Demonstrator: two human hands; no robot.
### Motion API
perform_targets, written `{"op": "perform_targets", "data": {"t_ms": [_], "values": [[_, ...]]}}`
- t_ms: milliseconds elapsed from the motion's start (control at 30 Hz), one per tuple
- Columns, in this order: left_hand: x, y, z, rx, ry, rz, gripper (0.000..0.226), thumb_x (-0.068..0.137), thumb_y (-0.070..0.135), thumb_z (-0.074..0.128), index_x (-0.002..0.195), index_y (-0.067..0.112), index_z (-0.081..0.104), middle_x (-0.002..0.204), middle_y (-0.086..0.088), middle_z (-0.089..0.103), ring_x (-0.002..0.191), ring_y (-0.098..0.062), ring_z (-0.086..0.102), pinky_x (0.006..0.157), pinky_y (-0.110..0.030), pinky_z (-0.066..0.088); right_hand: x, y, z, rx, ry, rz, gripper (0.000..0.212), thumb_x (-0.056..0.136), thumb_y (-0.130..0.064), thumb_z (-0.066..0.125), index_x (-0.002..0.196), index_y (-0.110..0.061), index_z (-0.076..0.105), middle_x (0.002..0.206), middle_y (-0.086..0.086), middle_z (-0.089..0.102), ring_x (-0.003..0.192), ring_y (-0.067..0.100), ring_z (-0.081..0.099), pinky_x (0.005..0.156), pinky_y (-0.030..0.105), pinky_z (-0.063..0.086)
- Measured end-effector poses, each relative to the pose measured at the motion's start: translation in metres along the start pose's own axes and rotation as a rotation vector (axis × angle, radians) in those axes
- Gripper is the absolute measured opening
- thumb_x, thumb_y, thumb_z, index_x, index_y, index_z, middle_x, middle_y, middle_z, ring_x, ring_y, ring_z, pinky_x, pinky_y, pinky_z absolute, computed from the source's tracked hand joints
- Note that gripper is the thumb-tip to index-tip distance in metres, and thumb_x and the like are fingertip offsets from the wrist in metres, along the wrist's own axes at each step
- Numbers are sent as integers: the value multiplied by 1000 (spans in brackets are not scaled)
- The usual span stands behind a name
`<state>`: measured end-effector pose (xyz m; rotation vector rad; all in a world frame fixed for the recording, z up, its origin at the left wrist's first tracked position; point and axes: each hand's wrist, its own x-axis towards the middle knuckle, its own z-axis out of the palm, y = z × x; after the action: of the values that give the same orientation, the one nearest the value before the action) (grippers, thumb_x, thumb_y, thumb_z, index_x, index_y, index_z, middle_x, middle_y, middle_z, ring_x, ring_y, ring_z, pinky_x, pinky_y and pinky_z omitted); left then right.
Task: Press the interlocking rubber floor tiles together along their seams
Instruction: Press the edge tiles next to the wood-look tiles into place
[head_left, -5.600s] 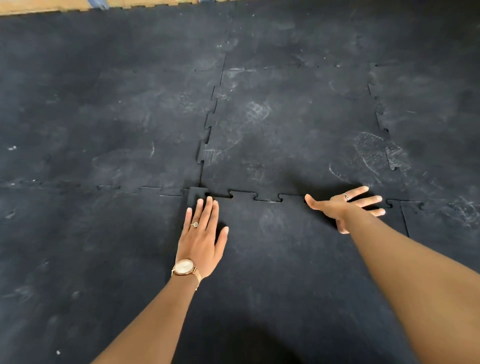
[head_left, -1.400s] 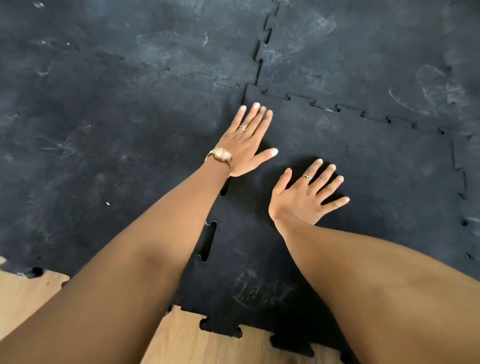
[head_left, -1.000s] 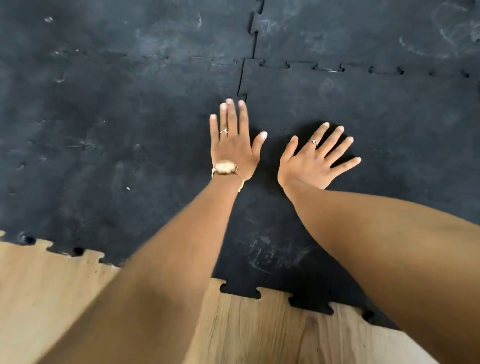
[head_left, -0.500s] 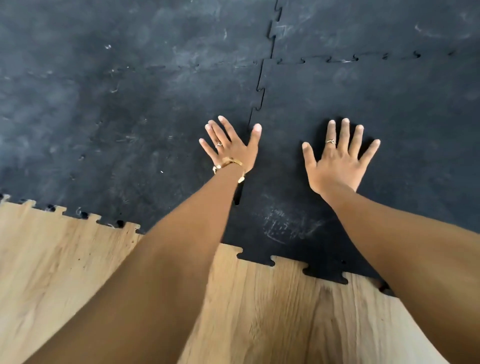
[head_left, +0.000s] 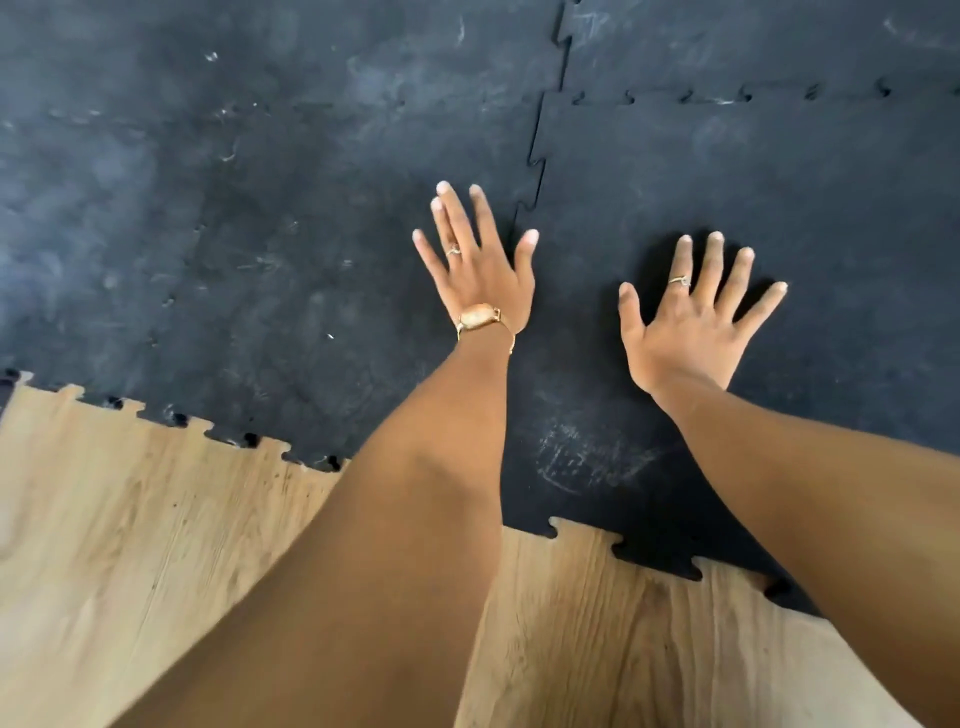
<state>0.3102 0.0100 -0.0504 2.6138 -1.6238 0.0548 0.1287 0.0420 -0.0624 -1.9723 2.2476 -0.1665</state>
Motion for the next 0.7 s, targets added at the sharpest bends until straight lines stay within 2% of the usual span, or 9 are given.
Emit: {"op": "perform_targets", "data": {"t_ms": [100, 200, 333, 433, 533, 700], "values": [[-6, 2, 2, -106, -16, -87, 75, 98, 57, 17, 154, 9, 6, 161, -18, -1, 150, -29, -1, 119, -53, 0, 2, 2, 0, -1, -2, 14, 78, 94, -63, 19, 156, -15, 19, 164, 9, 13, 151, 36, 6, 117, 66, 0], [-27, -7, 5, -114, -62, -64, 72, 100, 54, 14, 154, 8, 3, 162, -17, -2, 150, -27, -4, 120, -50, -5, 0, 0, 0, -4, -10, 1, 77, 94, -63, 21, 156, -16, 19, 164, 8, 13, 151, 35, 6, 117, 65, 0], [-60, -13, 8, -37, -97, -87, 76, 97, 59, 9, 153, 10, -8, 161, -17, -6, 149, -28, -8, 117, -57, -6, 1, -1, -1, 2, -15, 10, 77, 94, -63, 22, 156, -16, 21, 164, 8, 15, 151, 36, 8, 117, 66, 3], [-53, -15, 8, -21, -126, -53, 83, 91, 67, 4, 151, 14, -16, 161, -16, -9, 149, -29, -10, 113, -65, -5, 1, 0, 2, 5, -3, 13, 77, 94, -63, 22, 155, -16, 22, 163, 8, 17, 151, 36, 10, 117, 66, 3], [-52, -17, 7, 10, -133, -29, 86, 88, 70, 2, 152, 16, -15, 161, -17, -7, 148, -32, -11, 112, -67, -4, 1, -1, 2, 7, -8, 3, 77, 95, -63, 21, 155, -15, 20, 164, 9, 15, 151, 36, 9, 117, 66, 1], [-57, -14, -8, -72, -130, -32, 83, 93, 67, 16, 153, 15, -12, 161, -19, -7, 148, -33, -11, 114, -63, -10, 1, 0, 2, 18, -12, 1, 78, 95, -64, 19, 156, -15, 19, 164, 9, 14, 151, 36, 7, 117, 67, 2]]}}
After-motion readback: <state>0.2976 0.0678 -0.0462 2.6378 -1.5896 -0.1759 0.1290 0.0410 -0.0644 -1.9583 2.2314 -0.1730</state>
